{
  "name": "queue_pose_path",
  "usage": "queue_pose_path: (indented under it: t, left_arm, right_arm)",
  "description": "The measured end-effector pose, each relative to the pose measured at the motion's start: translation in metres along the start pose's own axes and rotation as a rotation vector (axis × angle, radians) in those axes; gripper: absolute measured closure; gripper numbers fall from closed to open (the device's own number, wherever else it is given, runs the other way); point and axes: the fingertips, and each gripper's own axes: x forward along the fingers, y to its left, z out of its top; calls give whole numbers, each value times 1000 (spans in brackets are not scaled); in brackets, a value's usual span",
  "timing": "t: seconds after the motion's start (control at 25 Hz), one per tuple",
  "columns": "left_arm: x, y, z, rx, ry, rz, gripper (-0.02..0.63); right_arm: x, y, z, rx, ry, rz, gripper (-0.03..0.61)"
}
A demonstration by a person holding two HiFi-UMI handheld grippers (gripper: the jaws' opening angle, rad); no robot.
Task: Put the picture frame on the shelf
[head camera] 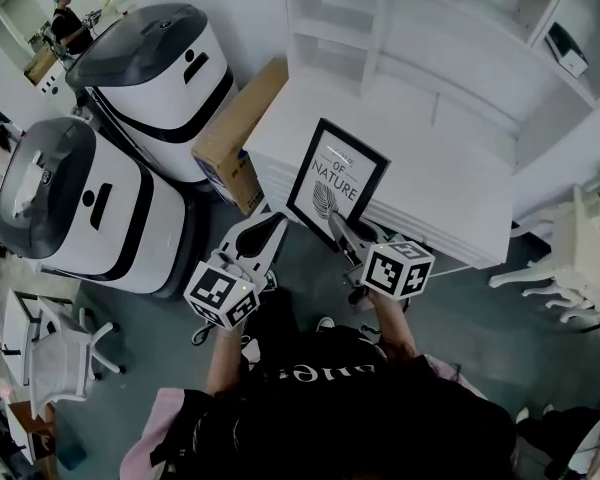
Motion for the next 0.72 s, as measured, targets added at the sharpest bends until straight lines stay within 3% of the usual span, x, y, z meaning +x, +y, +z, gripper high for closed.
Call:
queue_pose_path:
  t: [0.28,0.72]
  left_arm:
    - [28,70,10,-5,16,-68,588]
    - [32,165,38,18,-10,-202,589]
  right_arm:
    - [67,-6,27,26,-25,-49,517]
    - [153,22,52,33,-111,-134,517]
